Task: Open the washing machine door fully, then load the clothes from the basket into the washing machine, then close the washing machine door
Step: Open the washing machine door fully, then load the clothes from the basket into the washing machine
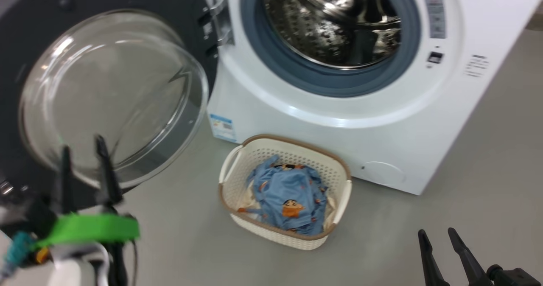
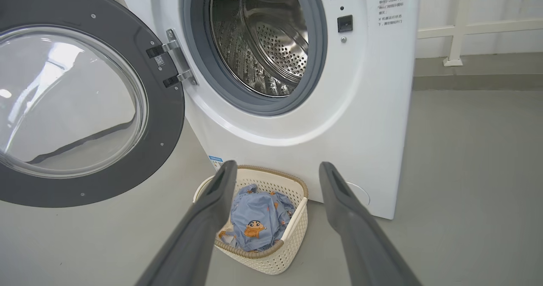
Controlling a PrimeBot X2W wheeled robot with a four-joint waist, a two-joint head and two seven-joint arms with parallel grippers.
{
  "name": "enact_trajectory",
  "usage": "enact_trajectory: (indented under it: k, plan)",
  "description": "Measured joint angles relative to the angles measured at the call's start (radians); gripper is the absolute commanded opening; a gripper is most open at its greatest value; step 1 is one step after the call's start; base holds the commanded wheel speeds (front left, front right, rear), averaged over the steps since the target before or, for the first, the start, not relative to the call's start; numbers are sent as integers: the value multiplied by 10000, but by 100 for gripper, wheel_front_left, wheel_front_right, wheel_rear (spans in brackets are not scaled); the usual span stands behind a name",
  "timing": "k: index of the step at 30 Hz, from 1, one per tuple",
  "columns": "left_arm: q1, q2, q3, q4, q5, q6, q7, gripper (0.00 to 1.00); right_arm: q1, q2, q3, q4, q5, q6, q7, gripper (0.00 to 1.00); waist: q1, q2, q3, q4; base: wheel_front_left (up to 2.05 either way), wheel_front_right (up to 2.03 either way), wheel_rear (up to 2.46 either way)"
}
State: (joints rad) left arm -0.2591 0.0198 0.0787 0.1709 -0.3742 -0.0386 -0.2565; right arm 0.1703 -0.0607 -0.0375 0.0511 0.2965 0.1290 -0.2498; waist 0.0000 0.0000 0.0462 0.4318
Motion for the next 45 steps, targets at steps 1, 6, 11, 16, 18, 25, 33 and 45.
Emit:
enact_trajectory:
  k: [1,6,11,16,18,25,33,45]
  plan:
    - [309,29,-215,-242,-27,-27,0,100,5,21,36,-61,-65,0,0,100,0,0,-42,-133,0,0,0]
    - [1769,52,-662,-922,-198,-161,0,100,-14,92,267,-474,-232,0,0,100,0,0,-193,-922,0,0,0]
    - [2721,136,-888,-1127,-146,-374,2,100,-24,69,410,-654,-424,0,0,100,0,0,-283,-1817,0,0,0]
    - [3278,167,-984,-1152,113,-577,4,100,-43,-59,462,-694,-493,0,0,100,0,0,-334,-2703,0,0,0]
    - [3437,178,-1045,-1145,284,-644,4,100,-60,-98,462,-702,-518,0,0,100,0,0,-346,-3031,0,0,0]
    - [3883,186,-865,-1264,466,-734,8,100,-138,-130,447,-748,-573,0,0,100,0,0,-314,-4033,0,0,0]
    - [4233,190,-650,-1400,418,-531,10,100,-104,-121,276,-828,-573,0,0,100,0,0,-252,-4662,0,0,0]
    - [4240,192,-573,-1404,360,-347,10,100,-98,-107,159,-813,-575,0,0,100,0,0,-282,-4622,0,0,0]
